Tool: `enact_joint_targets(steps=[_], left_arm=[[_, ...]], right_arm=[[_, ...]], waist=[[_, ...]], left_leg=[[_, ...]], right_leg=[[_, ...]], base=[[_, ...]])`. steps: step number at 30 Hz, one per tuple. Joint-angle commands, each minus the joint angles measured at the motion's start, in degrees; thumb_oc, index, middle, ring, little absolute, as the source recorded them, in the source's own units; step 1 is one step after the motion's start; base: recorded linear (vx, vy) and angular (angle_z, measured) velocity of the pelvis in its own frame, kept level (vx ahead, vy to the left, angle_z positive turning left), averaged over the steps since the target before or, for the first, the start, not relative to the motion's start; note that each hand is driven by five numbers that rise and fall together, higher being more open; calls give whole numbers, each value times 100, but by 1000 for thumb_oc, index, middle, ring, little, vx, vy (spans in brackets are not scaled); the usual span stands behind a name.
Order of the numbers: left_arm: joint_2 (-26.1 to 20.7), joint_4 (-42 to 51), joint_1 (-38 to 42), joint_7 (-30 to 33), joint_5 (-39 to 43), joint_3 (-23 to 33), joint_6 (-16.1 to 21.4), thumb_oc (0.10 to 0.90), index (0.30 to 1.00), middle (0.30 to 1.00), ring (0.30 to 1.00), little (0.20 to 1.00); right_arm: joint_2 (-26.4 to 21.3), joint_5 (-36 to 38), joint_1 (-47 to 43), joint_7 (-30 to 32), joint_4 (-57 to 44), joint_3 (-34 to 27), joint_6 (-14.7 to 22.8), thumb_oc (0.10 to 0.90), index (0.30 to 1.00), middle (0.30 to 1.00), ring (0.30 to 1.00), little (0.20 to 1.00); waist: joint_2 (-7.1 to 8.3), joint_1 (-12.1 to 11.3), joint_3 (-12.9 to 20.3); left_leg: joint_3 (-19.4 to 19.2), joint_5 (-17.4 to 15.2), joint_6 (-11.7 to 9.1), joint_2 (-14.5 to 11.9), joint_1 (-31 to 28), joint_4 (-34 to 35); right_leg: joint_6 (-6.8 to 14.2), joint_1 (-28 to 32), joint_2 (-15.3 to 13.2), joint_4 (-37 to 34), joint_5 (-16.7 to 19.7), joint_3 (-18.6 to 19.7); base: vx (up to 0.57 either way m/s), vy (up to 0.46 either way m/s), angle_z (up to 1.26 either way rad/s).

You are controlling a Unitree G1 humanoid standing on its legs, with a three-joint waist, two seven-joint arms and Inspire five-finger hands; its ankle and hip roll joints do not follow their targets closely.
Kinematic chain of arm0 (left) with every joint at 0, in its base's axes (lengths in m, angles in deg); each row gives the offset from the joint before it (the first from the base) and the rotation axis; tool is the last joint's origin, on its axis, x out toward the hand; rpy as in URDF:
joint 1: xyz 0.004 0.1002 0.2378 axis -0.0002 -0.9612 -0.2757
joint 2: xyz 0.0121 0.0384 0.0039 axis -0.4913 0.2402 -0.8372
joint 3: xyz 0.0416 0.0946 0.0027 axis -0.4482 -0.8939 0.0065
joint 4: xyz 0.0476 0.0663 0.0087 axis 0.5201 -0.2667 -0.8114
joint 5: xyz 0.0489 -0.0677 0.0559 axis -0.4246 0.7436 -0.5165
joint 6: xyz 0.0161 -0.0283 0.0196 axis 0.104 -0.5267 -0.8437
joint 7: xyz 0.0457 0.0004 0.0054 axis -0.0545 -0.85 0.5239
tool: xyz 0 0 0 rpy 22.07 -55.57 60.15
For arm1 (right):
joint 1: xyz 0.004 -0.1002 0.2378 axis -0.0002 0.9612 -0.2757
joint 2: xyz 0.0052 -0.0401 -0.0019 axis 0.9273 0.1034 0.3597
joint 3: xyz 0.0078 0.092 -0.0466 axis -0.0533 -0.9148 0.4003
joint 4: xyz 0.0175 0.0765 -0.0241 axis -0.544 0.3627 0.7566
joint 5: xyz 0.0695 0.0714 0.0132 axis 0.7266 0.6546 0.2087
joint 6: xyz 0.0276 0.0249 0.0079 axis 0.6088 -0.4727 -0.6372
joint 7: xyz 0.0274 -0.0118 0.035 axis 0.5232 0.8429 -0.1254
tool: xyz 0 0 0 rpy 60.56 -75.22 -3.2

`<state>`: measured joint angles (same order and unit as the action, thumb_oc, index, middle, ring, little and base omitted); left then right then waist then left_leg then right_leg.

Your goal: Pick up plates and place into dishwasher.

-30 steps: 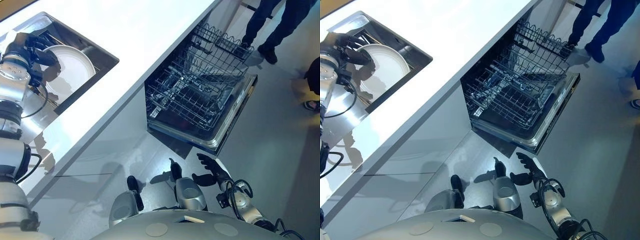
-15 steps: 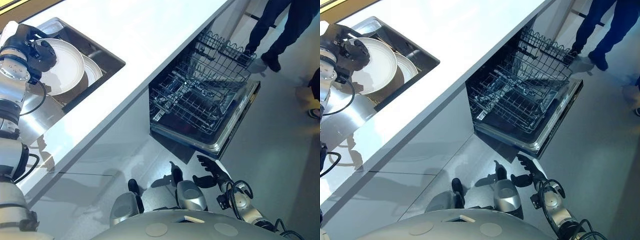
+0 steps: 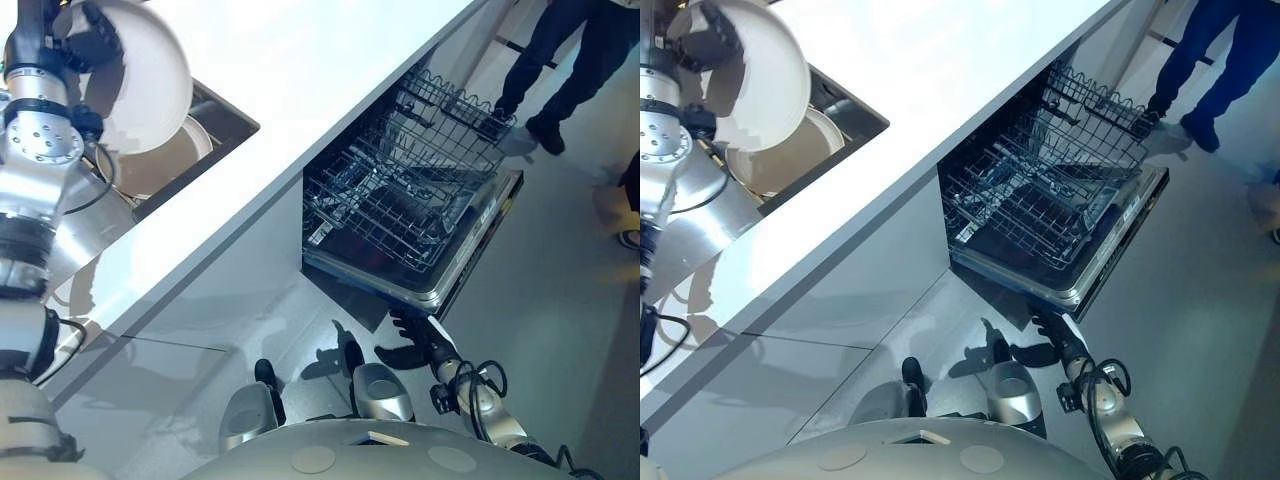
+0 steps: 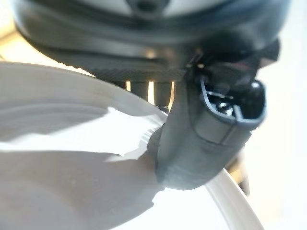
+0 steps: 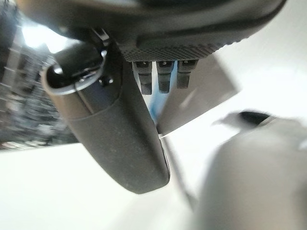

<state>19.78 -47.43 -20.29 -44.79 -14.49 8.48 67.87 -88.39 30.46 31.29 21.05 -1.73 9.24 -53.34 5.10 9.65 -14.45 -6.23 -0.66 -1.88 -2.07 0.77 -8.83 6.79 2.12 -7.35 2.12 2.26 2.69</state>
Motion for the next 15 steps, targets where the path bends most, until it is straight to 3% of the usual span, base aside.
enact_joint_targets(steps=[1,4,7,9,12,15], left_arm=[[-22,615,179,752,-438,726,790,100,300,300,300,200],[46,984,58,1083,-1067,753,951,100,300,300,300,200],[115,1299,-17,1381,-1691,638,986,100,300,300,300,200],[179,1410,-71,1483,-1872,568,1030,100,300,300,300,200],[346,1604,-241,1660,-2107,449,1014,100,300,300,300,200],[448,1506,-415,1876,-2269,366,1112,100,300,300,300,200]], right_arm=[[38,1639,34,-1302,-627,-209,-331,800,900,900,900,900],[143,2544,107,-2297,-946,-206,-1124,800,900,900,900,900],[142,3230,129,-2939,-1372,-199,-1653,800,900,900,900,900],[129,3642,102,-3132,-1640,-239,-1817,800,900,900,900,900],[-39,4391,-92,-2802,-2366,-439,-1800,800,900,900,900,900],[-352,4610,-383,-1751,-3275,-815,-1494,800,900,900,900,900]], waist=[[-349,40,641],[-313,47,711],[-271,34,790],[-254,16,831],[-215,6,894],[-219,78,933]], left_leg=[[-211,-470,492,533,-817,939],[-238,-411,452,480,-861,1023],[-225,-329,398,416,-921,1132],[-219,-280,360,380,-934,1183],[-206,-227,295,346,-963,1251],[-288,-183,243,286,-962,1263]], right_leg=[[209,-379,517,429,-140,92],[197,-398,539,559,-130,30],[155,-354,582,559,-159,-47],[106,-270,615,461,-223,-85],[33,-126,657,232,-227,-138],[-32,-60,720,99,-217,-117]], base=[[-179,-83,0],[-163,-109,2],[-131,-122,8],[-109,-120,17],[-129,-131,15],[-172,-134,5]])
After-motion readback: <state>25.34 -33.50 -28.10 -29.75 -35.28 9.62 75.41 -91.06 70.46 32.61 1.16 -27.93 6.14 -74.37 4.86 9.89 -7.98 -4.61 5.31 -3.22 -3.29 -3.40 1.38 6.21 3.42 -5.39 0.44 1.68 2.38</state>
